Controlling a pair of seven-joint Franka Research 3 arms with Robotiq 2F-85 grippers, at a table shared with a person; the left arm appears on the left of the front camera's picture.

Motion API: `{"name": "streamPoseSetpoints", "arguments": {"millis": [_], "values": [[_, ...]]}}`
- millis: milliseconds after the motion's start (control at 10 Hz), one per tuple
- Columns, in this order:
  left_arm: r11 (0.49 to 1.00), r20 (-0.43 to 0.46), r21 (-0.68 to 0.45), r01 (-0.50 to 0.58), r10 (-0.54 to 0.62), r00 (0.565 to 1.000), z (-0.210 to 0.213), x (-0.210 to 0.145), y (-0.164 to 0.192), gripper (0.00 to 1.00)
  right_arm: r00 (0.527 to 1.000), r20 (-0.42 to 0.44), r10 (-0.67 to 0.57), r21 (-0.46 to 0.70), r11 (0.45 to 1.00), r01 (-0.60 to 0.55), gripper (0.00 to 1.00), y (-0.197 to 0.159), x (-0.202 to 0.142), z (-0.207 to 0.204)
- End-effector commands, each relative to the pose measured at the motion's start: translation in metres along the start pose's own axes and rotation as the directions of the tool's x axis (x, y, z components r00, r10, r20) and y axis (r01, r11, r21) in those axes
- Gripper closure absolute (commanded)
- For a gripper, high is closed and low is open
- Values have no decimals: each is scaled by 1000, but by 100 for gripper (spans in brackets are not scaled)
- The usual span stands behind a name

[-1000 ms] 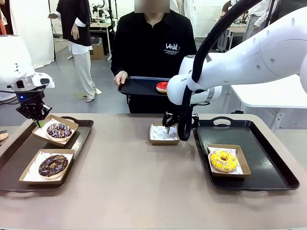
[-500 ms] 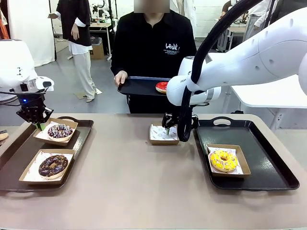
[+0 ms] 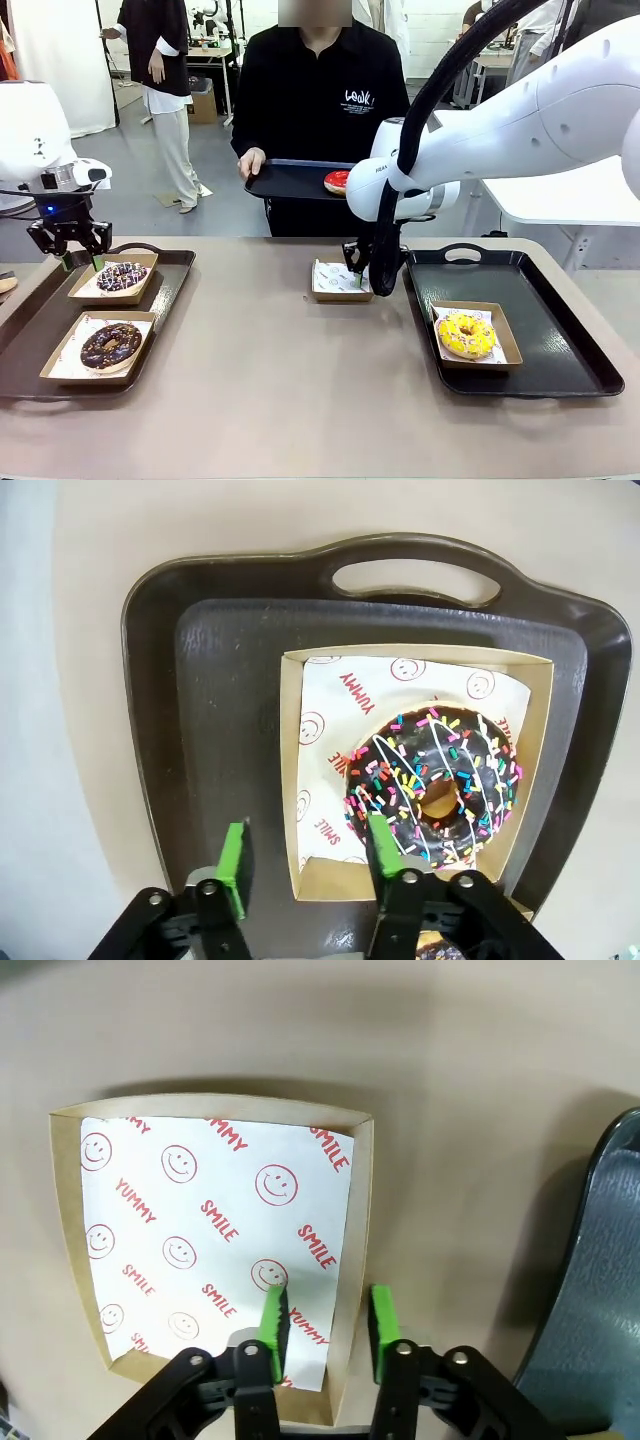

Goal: Individually package the donuts and arrange them on the tray.
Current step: Place the picked Paper togo box on the Handle tray while simultaneously picking up another Paper togo box from the table with the other hand.

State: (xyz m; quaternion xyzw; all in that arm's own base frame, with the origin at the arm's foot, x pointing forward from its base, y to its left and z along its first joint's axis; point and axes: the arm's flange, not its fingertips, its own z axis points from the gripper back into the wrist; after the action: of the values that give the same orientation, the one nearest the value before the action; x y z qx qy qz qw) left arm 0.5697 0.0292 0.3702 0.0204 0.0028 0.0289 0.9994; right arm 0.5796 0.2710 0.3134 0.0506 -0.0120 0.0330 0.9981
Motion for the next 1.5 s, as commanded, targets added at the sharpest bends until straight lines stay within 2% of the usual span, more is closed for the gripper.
{"name": "streamPoseSetpoints", "arguments": {"millis": [0,100,300,400,500,600,800,1000,1100,1300,1400], "values": [[1000,-13,6,-31,31,999,4,-5,1,3,1000,7,-4,0,1000,4,100,2,3,0],[999,-13,-13,-31,31,999,6,-7,3,0,1000,9,-8,-2,1000,8,100,2,3,1],[997,-26,-79,-11,9,1000,11,-12,5,0,1000,14,-4,-11,1000,5,100,4,0,4],[994,-30,-110,-2,-1,1000,14,-15,7,3,1000,16,-5,-11,1000,5,100,4,0,5],[986,-35,-168,14,-21,999,18,-19,10,0,1000,20,-9,-14,1000,9,100,5,-2,7],[958,-33,-285,16,-26,999,26,-24,13,0,1000,9,-12,-19,1000,12,100,7,-6,13],[878,-24,-472,78,-102,995,45,-54,32,0,1000,-5,-4,-35,999,4,100,15,-24,37],[811,40,-574,111,-108,993,63,-91,61,0,1000,9,4,-55,998,-3,100,26,-42,76],[776,75,-620,117,-90,993,67,-110,81,0,1000,18,-10,-77,997,11,100,28,-46,90],[648,212,-740,178,-25,977,64,-150,124,0,998,58,-29,-104,994,35,100,34,-61,139],[595,242,-782,184,18,970,59,-166,140,0,996,75,-44,-110,993,52,100,36,-64,159]]}}
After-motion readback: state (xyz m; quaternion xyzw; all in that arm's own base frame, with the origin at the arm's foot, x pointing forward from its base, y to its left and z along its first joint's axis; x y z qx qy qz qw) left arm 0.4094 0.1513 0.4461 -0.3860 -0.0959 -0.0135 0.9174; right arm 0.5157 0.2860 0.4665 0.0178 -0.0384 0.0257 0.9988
